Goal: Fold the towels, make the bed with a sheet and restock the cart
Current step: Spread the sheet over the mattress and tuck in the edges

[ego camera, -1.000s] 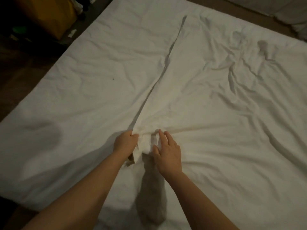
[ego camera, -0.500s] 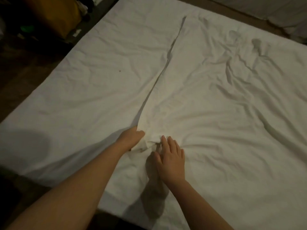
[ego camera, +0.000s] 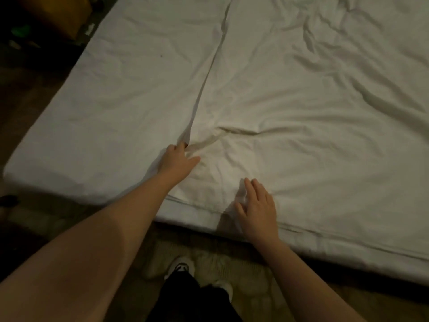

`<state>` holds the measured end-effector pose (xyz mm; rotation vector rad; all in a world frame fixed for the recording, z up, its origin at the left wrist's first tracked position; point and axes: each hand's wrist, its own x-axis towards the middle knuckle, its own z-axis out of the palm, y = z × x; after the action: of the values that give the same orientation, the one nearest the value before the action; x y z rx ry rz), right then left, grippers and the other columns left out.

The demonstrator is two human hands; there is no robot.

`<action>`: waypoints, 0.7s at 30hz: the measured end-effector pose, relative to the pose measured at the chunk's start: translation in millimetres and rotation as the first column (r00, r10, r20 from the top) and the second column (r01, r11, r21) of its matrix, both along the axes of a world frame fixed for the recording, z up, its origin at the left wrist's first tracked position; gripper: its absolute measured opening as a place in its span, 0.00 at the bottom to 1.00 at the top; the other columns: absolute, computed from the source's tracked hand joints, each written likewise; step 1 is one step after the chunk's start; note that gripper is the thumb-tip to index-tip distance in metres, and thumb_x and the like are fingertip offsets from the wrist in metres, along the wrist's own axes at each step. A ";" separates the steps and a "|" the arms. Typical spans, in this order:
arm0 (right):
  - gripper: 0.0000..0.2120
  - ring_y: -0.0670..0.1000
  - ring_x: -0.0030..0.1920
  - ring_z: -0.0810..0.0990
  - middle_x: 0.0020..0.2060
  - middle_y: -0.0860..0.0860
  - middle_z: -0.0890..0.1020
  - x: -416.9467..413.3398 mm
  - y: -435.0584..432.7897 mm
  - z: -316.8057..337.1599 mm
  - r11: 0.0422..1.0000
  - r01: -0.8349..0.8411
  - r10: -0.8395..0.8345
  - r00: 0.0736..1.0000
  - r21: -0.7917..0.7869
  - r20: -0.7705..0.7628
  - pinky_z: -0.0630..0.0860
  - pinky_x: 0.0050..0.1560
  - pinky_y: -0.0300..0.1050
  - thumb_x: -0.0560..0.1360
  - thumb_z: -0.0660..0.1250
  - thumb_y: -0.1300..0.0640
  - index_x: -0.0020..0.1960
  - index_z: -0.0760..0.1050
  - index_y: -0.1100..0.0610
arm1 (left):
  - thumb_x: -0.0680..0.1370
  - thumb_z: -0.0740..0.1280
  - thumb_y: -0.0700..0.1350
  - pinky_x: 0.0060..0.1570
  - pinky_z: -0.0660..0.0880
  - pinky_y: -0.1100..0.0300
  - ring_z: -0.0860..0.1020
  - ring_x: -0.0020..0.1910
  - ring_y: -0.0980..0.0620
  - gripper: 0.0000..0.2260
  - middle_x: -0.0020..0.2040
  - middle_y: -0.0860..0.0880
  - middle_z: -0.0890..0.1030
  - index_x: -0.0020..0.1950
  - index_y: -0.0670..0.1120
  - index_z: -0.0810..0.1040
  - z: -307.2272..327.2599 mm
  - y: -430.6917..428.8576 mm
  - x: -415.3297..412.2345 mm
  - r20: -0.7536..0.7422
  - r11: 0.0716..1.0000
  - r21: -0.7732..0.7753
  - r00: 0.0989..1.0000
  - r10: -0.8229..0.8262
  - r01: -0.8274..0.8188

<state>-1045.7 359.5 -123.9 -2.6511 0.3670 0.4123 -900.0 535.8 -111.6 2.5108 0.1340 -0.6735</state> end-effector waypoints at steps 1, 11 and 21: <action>0.30 0.54 0.76 0.54 0.76 0.53 0.57 -3.5 2.0 -1.7 1.000 -0.001 0.000 1.000 -0.010 -0.015 0.50 0.74 0.49 0.79 0.56 0.45 0.77 0.53 0.52 | 0.77 0.64 0.56 0.62 0.67 0.52 0.68 0.67 0.40 0.31 0.70 0.38 0.67 0.74 0.42 0.61 -0.5 3.0 -0.8 -0.013 1.000 -0.008 1.000 -0.013 0.013; 0.32 0.54 0.77 0.50 0.77 0.53 0.55 -7.8 46.1 6.4 0.995 0.096 -0.096 0.995 0.040 -0.007 0.49 0.76 0.51 0.79 0.60 0.46 0.77 0.52 0.54 | 0.76 0.69 0.48 0.61 0.73 0.49 0.77 0.58 0.44 0.20 0.62 0.42 0.78 0.66 0.42 0.73 9.5 26.1 -31.5 -0.440 0.801 -0.457 0.881 0.174 -0.387; 0.09 0.48 0.51 0.77 0.48 0.47 0.78 -34.3 99.0 10.4 0.693 0.503 -0.538 0.838 0.516 -0.093 0.72 0.47 0.38 0.81 0.58 0.52 0.55 0.75 0.52 | 0.80 0.57 0.41 0.56 0.74 0.53 0.75 0.56 0.48 0.14 0.55 0.48 0.76 0.65 0.45 0.71 17.2 3.2 -80.2 -0.351 0.596 -0.610 0.852 0.389 -0.523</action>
<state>-1080.0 458.5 -113.5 -1.9040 0.8331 0.1941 -980.2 539.0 -94.4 1.5800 0.4900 -0.5846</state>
